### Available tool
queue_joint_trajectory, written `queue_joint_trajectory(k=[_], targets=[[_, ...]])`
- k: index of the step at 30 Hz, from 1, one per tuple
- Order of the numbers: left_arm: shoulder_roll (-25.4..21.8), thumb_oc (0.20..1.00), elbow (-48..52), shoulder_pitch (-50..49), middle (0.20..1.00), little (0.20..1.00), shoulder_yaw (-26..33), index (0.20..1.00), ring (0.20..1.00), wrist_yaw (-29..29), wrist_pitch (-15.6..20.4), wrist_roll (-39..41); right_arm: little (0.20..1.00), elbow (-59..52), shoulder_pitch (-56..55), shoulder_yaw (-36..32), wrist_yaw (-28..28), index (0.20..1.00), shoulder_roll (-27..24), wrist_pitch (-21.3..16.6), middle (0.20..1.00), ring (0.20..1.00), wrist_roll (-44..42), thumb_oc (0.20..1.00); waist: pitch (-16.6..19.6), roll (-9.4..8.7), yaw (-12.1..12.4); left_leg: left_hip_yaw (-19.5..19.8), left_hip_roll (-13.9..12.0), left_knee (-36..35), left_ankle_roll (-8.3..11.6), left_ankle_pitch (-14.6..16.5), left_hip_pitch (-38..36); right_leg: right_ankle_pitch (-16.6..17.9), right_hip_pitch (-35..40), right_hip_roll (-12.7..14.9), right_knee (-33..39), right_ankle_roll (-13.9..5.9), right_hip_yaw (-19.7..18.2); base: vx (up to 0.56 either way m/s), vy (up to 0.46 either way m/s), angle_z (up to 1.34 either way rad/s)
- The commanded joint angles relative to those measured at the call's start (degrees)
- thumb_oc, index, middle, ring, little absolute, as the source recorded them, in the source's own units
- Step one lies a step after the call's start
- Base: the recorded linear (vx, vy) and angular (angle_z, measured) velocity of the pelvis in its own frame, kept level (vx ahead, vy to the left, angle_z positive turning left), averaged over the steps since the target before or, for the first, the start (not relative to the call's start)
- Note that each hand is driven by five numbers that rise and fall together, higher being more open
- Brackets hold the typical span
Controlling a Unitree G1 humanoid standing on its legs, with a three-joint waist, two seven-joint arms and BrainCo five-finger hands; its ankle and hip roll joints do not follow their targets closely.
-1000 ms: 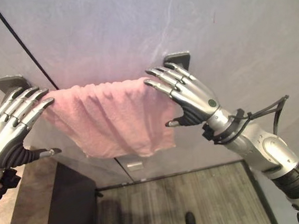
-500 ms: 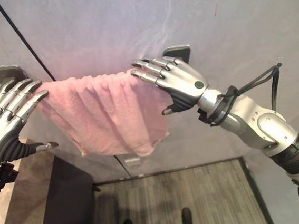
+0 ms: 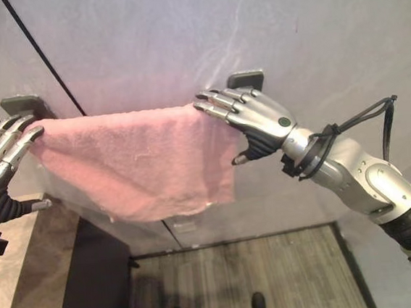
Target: Put brush and paste in cup on sink, flatten towel.
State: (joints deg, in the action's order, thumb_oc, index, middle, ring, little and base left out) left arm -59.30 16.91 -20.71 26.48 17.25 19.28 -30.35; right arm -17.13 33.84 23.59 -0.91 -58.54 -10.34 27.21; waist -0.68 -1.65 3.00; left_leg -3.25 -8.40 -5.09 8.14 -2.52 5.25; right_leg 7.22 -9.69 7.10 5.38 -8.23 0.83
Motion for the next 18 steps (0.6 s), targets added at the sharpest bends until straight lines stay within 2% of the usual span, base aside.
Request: queue_joint_trajectory(k=[1,9,14,18], targets=[[-0.45,1.000,-11.51,-5.18,1.000,1.000,0.75,1.000,1.000,-5.21,-7.02,-1.54,1.000,4.08,-4.28,-3.31,-3.30,1.000,-3.66,2.32,1.000,1.000,-1.38,1.000,-2.37,-3.32,1.41,0.28,2.42,0.09,-3.22,2.41,-1.25,-1.51,1.80,4.21,-0.38,-2.63,1.65,0.00,0.000,0.00],[1.28,1.000,-10.99,-3.33,1.000,1.000,-1.91,1.000,1.000,-6.13,-7.06,-0.41,1.000,5.08,-7.29,-6.49,-2.72,1.000,-2.41,3.17,1.000,1.000,-0.97,1.000,-2.29,-2.88,0.93,0.37,2.42,0.09,-3.24,2.36,-1.13,-1.53,1.79,4.34,-0.38,-2.62,1.82,0.00,-0.002,0.03],[3.93,1.000,-11.20,-1.00,1.000,1.000,-4.62,1.000,1.000,-6.46,-7.17,0.41,1.000,6.76,-12.13,-10.18,-1.64,1.000,1.55,4.45,1.000,1.000,0.37,1.000,-2.02,-2.27,0.38,0.50,2.49,0.09,-3.34,2.46,-1.19,-1.57,1.96,4.41,-0.38,-2.48,1.82,0.00,0.001,0.03],[5.31,1.000,-12.50,1.62,1.000,1.000,-8.18,1.000,1.000,-6.62,-7.11,0.67,1.000,7.88,-13.92,-10.55,-1.26,1.000,4.26,4.68,1.000,1.000,1.98,1.000,-1.33,-1.93,0.12,0.55,2.35,0.09,-3.38,2.73,-2.03,-1.87,2.81,4.35,-0.38,-2.42,1.89,0.01,-0.005,0.01]])
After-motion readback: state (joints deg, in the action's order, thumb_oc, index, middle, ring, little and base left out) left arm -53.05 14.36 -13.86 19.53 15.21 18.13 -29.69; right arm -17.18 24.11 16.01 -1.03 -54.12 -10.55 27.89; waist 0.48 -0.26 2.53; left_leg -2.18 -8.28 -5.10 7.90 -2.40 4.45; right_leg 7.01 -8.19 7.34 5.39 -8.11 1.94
